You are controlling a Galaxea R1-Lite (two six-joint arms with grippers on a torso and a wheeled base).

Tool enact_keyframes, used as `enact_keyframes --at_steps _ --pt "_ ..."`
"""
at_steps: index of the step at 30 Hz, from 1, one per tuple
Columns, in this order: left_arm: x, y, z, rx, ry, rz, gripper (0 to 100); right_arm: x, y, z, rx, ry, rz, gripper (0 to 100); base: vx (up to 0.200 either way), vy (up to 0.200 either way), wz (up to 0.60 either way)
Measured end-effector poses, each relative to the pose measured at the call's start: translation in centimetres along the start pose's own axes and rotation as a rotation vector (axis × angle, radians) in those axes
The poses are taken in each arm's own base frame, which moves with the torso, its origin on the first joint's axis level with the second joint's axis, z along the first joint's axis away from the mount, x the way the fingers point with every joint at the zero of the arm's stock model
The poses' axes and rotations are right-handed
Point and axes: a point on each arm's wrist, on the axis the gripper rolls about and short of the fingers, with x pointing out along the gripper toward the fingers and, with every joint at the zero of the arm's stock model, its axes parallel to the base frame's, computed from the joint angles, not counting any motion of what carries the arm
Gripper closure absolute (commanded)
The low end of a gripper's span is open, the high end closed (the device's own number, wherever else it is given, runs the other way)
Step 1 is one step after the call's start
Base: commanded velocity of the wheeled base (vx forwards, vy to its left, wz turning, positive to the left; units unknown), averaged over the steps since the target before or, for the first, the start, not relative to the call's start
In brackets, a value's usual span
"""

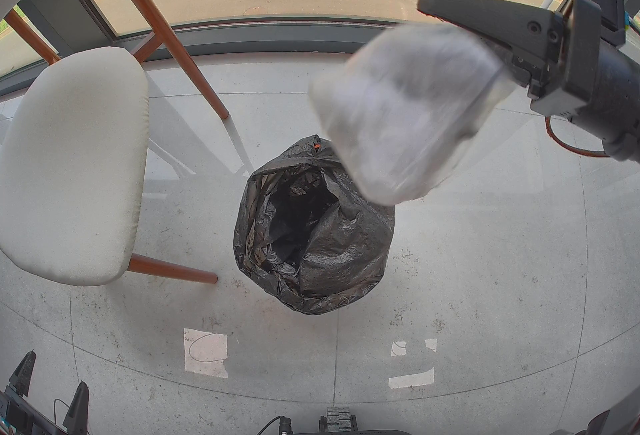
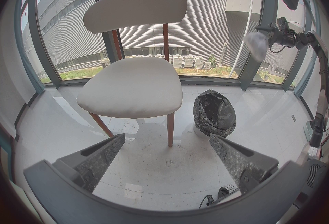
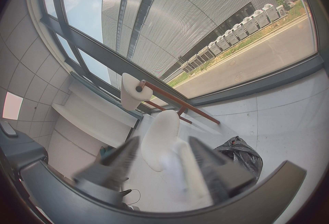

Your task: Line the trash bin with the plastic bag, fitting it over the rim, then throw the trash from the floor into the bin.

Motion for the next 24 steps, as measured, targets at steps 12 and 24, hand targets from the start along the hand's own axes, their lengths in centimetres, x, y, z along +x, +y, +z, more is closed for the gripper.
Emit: enact_keyframes --at_steps 12,24 --pt "0.0 0.0 0.0 -0.005 0.0 0.002 0 -0.8 -0.3 -0.7 -0.006 -0.04 -0.161 0 0.0 0.0 0.0" --pt "0.0 0.0 0.0 -0.005 0.0 0.001 0 -9.8 -4.9 -7.3 -0.13 0.014 -0.694 0 0.0 0.0 0.0"
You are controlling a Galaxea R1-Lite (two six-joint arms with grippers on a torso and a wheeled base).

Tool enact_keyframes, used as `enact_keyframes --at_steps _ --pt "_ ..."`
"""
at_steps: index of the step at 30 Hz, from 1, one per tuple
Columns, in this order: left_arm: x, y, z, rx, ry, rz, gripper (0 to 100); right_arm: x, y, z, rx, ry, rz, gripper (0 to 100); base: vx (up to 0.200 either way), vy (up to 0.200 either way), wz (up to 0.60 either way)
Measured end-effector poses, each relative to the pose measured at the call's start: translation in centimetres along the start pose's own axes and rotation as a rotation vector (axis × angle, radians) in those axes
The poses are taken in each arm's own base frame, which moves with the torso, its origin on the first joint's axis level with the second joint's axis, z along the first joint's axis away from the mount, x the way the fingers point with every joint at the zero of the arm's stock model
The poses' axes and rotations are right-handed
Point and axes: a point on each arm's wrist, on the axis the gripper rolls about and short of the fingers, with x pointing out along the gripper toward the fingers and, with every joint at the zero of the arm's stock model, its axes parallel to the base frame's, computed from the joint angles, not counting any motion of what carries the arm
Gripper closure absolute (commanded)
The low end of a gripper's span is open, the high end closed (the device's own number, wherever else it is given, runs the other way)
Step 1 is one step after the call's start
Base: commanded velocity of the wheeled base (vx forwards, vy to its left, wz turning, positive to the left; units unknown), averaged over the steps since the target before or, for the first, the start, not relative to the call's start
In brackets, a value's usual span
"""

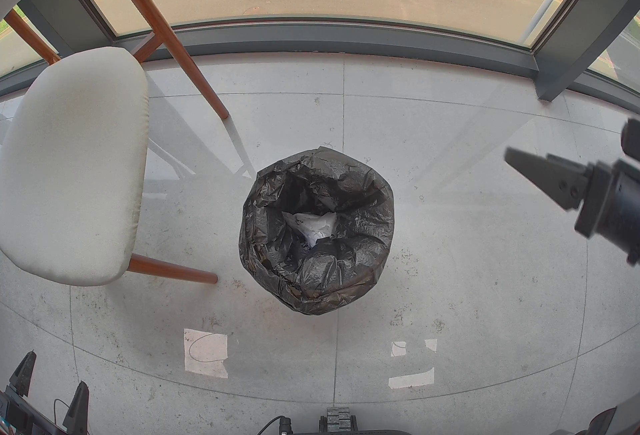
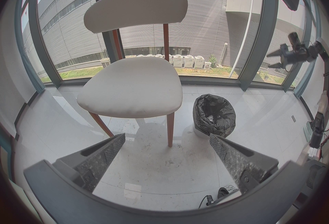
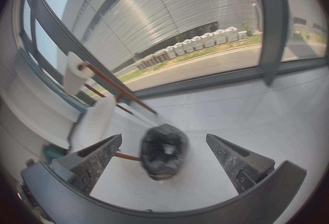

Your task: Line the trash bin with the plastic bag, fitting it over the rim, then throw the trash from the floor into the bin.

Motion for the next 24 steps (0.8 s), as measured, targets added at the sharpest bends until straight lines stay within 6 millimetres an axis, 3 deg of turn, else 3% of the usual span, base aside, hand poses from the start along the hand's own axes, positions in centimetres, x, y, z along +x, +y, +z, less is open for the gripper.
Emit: enact_keyframes --at_steps 5,10,18,24 --pt "0.0 0.0 0.0 0.0 0.0 0.0 0 -3.3 -4.8 -3.8 -0.021 0.039 -0.299 0 0.0 0.0 0.0" --pt "0.0 0.0 0.0 0.0 0.001 0.001 0 -7.8 -7.4 -7.7 -0.014 0.092 -0.503 0 0.0 0.0 0.0" --pt "0.0 0.0 0.0 0.0 0.0 0.004 0 -12.8 -7.9 -12.8 0.004 -0.073 -0.508 0 0.0 0.0 0.0" --pt "0.0 0.0 0.0 -0.001 -0.001 0.005 0 -13.9 -7.7 -15.8 -0.035 -0.119 -0.312 0 0.0 0.0 0.0"
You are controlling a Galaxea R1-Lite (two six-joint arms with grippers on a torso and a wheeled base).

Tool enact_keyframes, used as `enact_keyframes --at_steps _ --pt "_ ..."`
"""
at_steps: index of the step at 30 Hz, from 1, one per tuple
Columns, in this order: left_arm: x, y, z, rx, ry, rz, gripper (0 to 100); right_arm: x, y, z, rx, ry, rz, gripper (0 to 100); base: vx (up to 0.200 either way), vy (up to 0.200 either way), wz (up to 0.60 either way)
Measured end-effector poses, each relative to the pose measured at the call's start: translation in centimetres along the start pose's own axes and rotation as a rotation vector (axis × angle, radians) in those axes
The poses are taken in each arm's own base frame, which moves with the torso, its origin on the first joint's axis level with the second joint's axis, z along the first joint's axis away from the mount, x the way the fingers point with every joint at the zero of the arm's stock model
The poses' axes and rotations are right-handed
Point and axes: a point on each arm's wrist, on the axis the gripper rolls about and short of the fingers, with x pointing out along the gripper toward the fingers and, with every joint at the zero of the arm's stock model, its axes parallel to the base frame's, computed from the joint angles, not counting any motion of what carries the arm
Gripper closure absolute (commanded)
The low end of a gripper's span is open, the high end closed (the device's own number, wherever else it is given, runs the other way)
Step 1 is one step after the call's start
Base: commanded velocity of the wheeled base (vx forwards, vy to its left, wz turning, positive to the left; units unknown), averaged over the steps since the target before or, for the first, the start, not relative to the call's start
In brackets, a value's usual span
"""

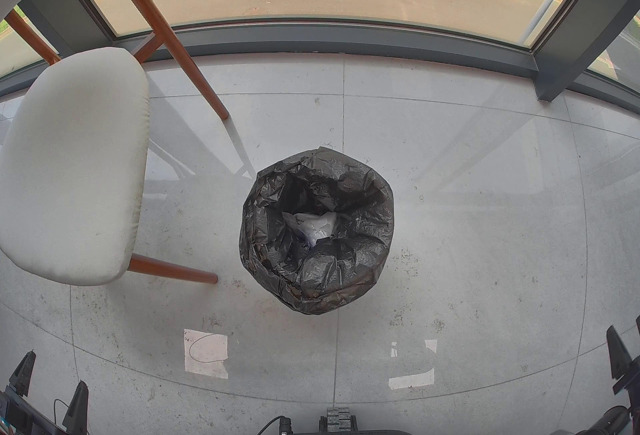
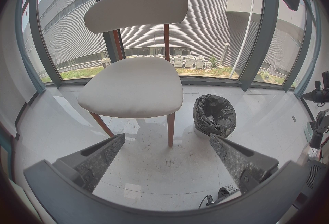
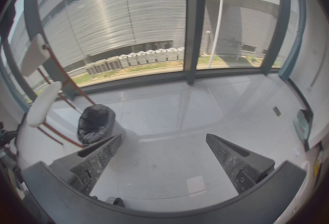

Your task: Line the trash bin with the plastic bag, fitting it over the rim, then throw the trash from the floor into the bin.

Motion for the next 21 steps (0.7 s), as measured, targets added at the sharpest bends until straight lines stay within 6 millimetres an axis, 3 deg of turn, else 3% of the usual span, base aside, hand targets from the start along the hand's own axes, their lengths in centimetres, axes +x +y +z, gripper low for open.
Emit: enact_keyframes --at_steps 7,15,21 --pt "0.0 0.0 0.0 0.0 0.0 0.0 0 -0.5 0.4 -1.0 -0.075 -0.003 0.203 0 0.0 0.0 0.0" --pt "0.0 0.0 0.0 0.0 0.0 0.001 0 -0.9 0.1 -1.4 -0.134 -0.054 0.0 0 0.0 0.0 0.0" --pt "0.0 0.0 0.0 0.001 0.0 -0.001 0 -1.1 0.0 -1.5 -0.143 -0.076 -0.052 0 0.0 0.0 0.0"
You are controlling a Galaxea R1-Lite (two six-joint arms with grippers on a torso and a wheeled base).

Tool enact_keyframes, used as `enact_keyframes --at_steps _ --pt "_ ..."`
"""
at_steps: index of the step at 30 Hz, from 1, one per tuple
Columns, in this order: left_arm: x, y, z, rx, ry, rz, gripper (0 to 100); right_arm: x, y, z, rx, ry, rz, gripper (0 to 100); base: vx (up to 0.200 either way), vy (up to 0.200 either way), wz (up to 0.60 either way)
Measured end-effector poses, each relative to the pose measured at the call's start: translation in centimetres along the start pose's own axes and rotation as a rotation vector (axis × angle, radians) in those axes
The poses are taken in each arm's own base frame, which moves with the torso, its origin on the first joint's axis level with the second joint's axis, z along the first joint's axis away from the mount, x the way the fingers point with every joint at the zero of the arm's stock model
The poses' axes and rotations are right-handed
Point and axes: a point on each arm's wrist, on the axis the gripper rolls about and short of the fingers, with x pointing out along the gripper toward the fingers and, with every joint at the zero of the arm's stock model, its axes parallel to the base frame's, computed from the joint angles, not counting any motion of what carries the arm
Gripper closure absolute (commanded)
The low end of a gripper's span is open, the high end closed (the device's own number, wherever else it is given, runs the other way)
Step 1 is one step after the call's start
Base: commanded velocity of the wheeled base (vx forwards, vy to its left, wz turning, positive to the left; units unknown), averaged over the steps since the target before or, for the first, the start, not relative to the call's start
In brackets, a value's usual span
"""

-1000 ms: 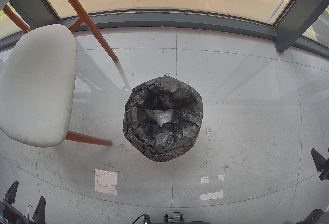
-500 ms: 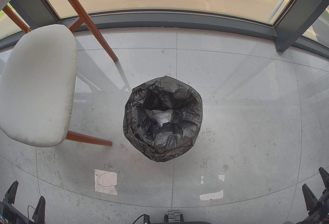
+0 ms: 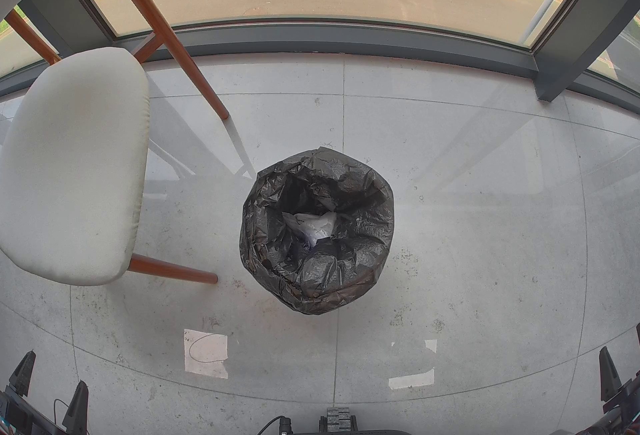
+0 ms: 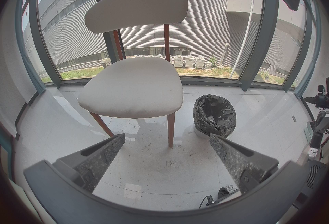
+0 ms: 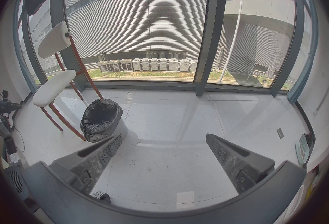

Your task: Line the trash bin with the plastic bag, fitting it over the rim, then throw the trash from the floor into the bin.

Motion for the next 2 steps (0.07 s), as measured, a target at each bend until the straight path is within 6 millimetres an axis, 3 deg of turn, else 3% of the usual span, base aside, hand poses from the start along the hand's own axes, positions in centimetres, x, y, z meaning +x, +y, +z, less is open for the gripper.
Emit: enact_keyframes --at_steps 2 --pt "0.0 0.0 0.0 0.0 0.0 0.0 0 -0.03 0.01 -0.02 -0.002 -0.003 0.004 0 0.0 0.0 0.0"
